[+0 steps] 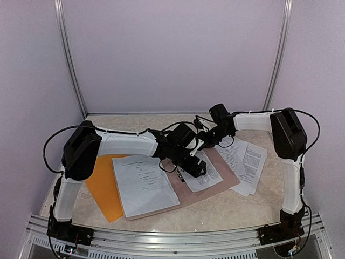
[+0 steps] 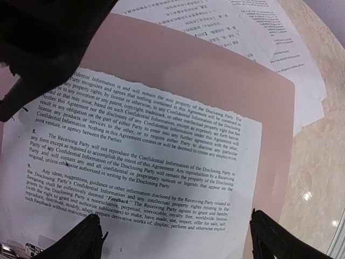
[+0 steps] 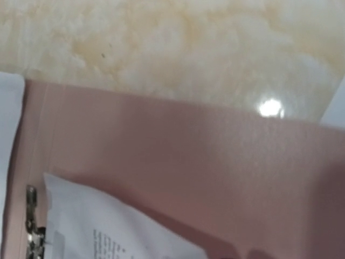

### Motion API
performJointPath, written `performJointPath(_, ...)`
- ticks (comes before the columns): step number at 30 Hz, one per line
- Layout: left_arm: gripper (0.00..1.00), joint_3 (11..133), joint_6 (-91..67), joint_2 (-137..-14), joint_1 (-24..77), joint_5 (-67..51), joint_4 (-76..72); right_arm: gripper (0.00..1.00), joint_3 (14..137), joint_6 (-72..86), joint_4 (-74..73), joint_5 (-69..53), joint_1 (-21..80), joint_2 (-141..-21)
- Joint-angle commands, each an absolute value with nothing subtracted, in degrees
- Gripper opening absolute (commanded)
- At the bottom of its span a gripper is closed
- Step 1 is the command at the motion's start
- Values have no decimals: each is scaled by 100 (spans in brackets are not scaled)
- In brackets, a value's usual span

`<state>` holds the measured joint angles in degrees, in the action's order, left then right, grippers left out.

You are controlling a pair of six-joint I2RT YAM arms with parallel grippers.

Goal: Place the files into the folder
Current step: Place the file in the spring clip on the folder.

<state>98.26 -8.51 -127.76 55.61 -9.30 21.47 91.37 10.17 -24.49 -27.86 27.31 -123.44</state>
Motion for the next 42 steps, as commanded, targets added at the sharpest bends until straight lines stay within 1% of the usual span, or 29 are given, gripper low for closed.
performJointPath(1,91,9661,-697,-12683,5616,-1057,2194,36,8764,1507,-1920,-2910,2771,-11987)
performJointPath(16,91,9468,-677,-12580,5623,-966,2180,35,8114,2406,-789,-2811,2736,-11834)
performJointPath(23,91,9400,-660,-12496,5615,-885,2130,35,7898,2548,-633,-2592,2660,-11610)
performJointPath(32,91,9418,-562,-12419,5609,-1028,2102,35,7470,2883,-154,-2553,2642,-11490)
performJointPath(42,90,9669,-498,-12724,5612,-1426,2234,35,7213,2920,-18,-2627,2647,-11441)
